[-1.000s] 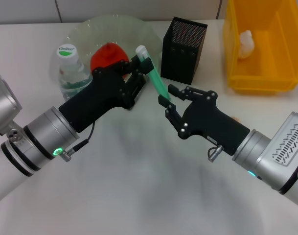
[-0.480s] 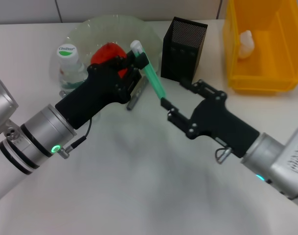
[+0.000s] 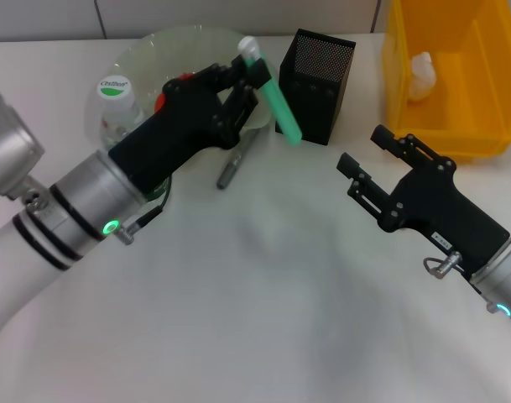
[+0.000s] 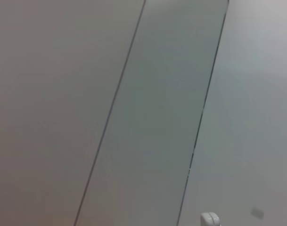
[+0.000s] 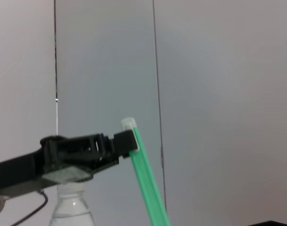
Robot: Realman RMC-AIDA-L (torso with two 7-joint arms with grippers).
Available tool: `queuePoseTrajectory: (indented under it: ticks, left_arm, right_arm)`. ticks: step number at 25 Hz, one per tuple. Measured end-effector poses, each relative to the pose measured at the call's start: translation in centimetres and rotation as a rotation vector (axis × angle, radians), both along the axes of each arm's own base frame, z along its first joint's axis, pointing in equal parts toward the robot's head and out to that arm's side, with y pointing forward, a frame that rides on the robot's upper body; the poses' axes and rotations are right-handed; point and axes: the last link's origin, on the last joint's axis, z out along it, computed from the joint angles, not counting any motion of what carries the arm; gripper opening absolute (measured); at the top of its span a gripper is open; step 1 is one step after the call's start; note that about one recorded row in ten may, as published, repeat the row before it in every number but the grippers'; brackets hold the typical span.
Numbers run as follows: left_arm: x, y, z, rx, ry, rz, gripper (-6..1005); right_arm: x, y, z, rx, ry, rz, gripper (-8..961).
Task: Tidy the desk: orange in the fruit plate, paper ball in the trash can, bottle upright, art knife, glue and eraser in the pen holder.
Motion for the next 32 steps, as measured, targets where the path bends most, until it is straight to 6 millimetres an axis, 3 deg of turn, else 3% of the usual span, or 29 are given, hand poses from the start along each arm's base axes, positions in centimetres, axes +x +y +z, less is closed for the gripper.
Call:
queuePoseTrajectory:
  ticks: [1,17,18,23,32]
  left_arm:
    - [1.0,0.6,-0.1,-0.004,-0.003,-0.024,175]
    - [3.9,1.0,-1.3,0.058,0.045,-0.132,176]
    - [5.4,2.0,-2.1,0.063,0.070,-0.138,176]
    - [7.5,3.9,-3.5,0.057,0.112,-0.089,177]
    - [9.9,4.8,-3.7,0.133,0.107,-0.079,177]
  right_arm:
    - [0.1,0.0,0.0,0.000,-0.003,-0.002,606]
    - [0.8,0.4,-0.5,-0.025,-0.058,-0.034,605]
    - [0.8,0.4,-0.5,-0.030,-0.063,-0.032,605]
    - [0.7,0.5,-0.6,-0.032,-0.065,-0.027,605]
    - [0.6,0.5,-0.6,-0.032,-0.069,-0.024,604]
